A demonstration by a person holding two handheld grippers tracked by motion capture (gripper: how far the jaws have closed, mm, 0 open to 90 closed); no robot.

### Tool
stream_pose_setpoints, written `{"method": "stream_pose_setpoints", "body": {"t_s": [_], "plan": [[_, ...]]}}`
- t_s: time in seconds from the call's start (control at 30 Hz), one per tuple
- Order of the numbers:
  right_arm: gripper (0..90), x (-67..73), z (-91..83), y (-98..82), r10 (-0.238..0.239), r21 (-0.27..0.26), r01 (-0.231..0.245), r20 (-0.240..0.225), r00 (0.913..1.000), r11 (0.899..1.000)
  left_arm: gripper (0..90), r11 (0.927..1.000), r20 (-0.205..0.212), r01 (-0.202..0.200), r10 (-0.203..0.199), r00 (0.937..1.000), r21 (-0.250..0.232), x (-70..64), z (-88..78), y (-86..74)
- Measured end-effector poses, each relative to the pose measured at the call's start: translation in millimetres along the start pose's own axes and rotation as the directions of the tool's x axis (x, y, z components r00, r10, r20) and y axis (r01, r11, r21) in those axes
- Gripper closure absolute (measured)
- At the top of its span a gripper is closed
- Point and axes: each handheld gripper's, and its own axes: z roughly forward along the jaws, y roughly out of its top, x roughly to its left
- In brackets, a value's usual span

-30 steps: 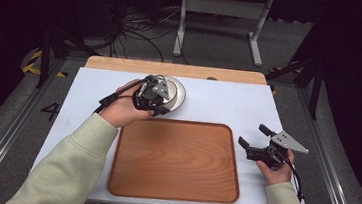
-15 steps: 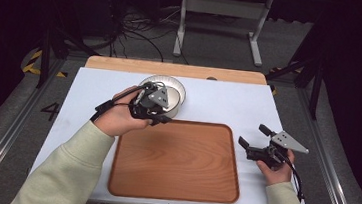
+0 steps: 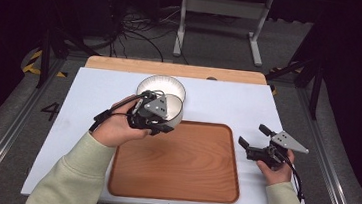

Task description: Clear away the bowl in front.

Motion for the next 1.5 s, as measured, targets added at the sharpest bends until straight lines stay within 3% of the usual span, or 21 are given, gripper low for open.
{"method": "stream_pose_setpoints", "body": {"t_s": [0.5, 0.8, 0.93, 1.5], "plan": [[1.5, 0.4, 0.0, 0.0, -0.006, 0.0, 0.006, -0.001, 1.0, 1.0, 81.5, 0.9991, 0.015, -0.042, 0.042, 0.999, -0.004, -18.5, 1.2, -1.1], [1.5, 0.7, 0.1, 0.1, -0.008, -0.001, 0.008, -0.003, 1.0, 1.0, 81.5, 0.9976, 0.06, -0.068, 0.067, 0.996, 0.015, -26.2, 7.8, 1.0], [1.5, 0.8, 0.2, 0.0, -0.013, -0.001, 0.013, -0.002, 0.9999, 1.0, 81.5, 0.9967, 0.095, -0.079, 0.077, 0.9925, 0.019, -25.8, 14.4, -1.5], [1.5, 1.2, 0.1, 0.1, -0.014, 0.001, 0.014, -0.006, 0.9999, 1.0, 81.5, 0.9879, 0.166, -0.129, 0.113, 0.9797, 0.087, -34.1, 39.7, -0.9]]}}
